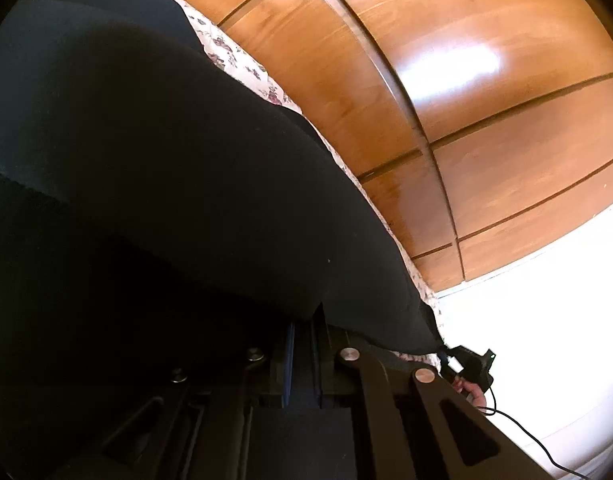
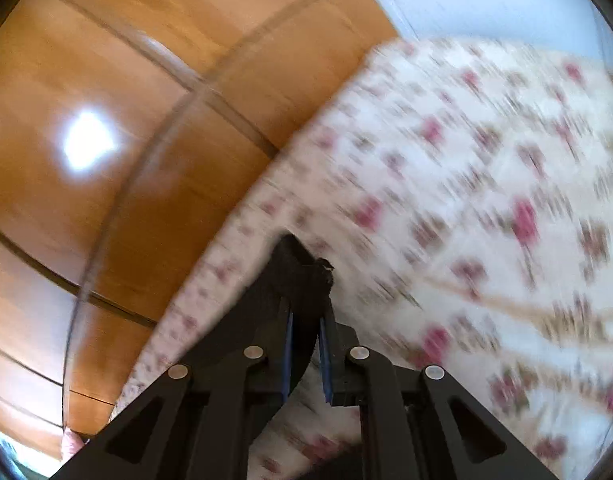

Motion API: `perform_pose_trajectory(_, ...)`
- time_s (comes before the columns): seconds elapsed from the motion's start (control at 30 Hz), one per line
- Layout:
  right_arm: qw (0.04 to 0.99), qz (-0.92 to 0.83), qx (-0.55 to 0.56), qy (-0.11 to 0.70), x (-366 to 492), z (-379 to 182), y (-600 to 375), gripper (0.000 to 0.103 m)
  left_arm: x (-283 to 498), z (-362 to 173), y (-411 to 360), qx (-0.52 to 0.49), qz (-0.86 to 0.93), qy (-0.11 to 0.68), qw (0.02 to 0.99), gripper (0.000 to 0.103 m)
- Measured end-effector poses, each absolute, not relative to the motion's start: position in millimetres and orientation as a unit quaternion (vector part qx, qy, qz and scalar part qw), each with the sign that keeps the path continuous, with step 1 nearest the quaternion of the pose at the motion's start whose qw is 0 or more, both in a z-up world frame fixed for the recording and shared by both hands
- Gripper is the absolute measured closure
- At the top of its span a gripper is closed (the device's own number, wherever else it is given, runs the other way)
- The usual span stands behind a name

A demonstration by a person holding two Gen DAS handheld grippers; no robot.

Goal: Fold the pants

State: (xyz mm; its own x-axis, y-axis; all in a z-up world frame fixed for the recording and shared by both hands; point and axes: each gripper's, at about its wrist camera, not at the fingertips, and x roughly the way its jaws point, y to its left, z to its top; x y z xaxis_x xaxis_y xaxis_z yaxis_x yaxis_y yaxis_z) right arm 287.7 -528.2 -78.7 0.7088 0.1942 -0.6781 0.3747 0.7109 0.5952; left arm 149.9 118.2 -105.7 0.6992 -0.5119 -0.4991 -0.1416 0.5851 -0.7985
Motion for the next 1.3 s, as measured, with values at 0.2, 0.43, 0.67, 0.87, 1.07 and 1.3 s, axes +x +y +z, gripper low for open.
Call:
perform_pose_trajectory(0.2, 0.859, -0.068, 0.371, 0.346, 267, -102, -525, 0.093, 138, -95, 107, -0.399, -0.116, 0.377, 0.827, 0.095)
perform_pose_trajectory(0.43, 0.889, -0.104, 0.294, 0.335, 263, -88, -497, 0.063, 119, -36, 102, -0.306, -0.153, 0.313, 0.886, 0.072)
perform_pose_trajectory(0.67, 0.898, -0.150, 0.177, 0.374, 277, -83, -466, 0.055, 222, 17, 119, -0.163, -0.095, 0.350, 0.918, 0.063)
perform_pose_trajectory(0.87, 0.899, -0.155, 0.169, 0.374, 278, -85, -466, 0.055, 295, -29, 121, -0.099, -0.153, 0.506, 0.843, 0.062)
perform_pose_trajectory(1.07, 0.899, -0.154, 0.170, 0.372, 278, -85, -466, 0.055, 310, -64, 103, -0.006, -0.120, 0.526, 0.842, 0.070)
perform_pose_trajectory(1.3, 0.900, -0.155, 0.172, 0.369, 277, -85, -466, 0.056, 304, -39, 112, 0.006, -0.074, 0.464, 0.883, 0.092)
